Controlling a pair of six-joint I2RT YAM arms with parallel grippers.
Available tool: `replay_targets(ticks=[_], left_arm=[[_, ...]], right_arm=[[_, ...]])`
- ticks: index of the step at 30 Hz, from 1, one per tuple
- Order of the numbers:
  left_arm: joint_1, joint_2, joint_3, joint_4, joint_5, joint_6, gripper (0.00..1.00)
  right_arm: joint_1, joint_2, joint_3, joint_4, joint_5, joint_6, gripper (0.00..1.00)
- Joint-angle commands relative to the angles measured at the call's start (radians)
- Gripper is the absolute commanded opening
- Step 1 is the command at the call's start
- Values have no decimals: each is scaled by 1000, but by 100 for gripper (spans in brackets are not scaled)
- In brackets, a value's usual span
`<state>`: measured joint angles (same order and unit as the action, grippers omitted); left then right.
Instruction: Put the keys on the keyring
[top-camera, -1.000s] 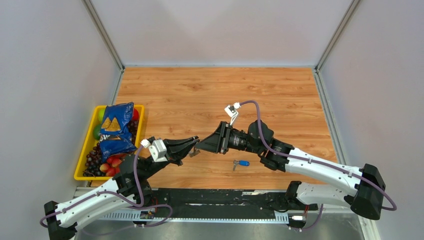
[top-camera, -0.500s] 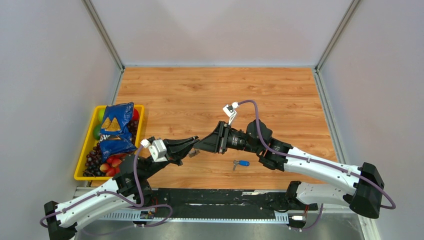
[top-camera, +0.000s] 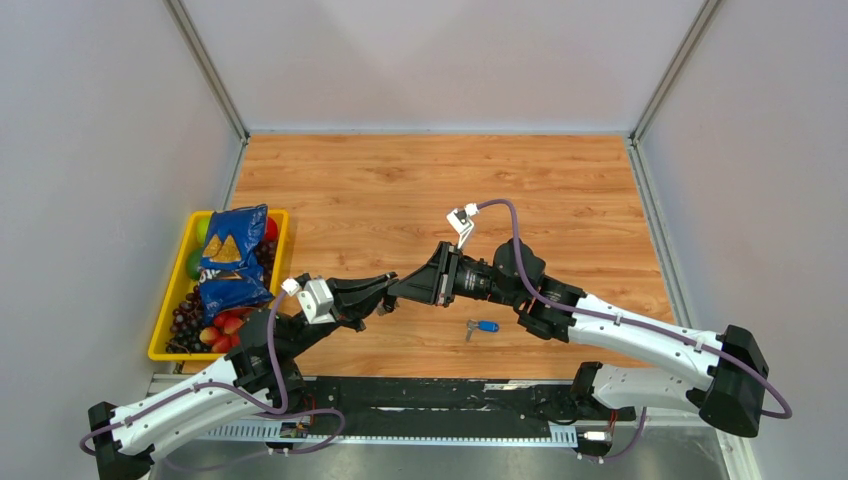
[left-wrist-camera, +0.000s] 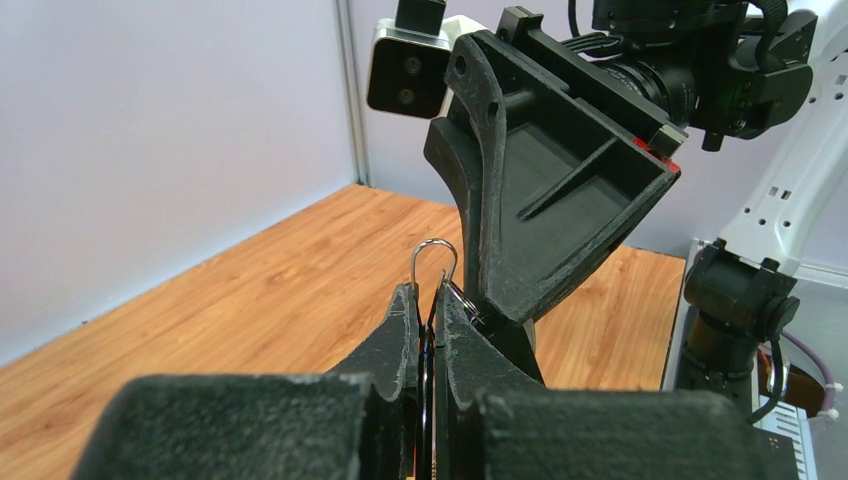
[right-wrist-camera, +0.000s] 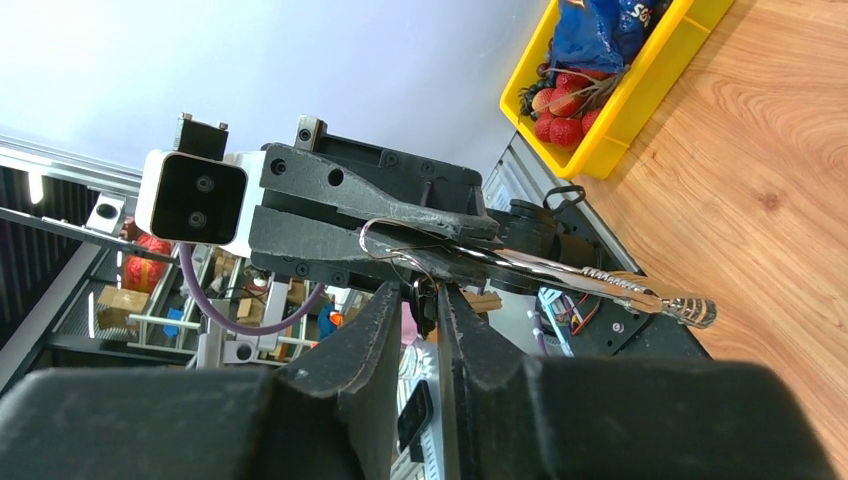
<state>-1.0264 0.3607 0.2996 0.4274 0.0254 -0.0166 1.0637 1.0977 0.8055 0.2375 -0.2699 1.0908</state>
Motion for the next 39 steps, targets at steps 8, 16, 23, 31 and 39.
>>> replay_targets(ticks=[8,16,23,31,39], left_arm=[[-1,-6,1,28,20,7,1],[-4,-7,-8,34,24,13,1],[-8,3,-9,30,22,16,1],[-8,14,-6,6,24,14,9],[-8,32,-6,-10,48,2,36]], right_arm=[[5,-32,52,46,43,9,0],[7,-64,71,49,75,-20,0],[5,-57,95,48,73,-29,0],[5,-55,105,46,71,-37,0],[6,-57,134,47,68,-57,0]])
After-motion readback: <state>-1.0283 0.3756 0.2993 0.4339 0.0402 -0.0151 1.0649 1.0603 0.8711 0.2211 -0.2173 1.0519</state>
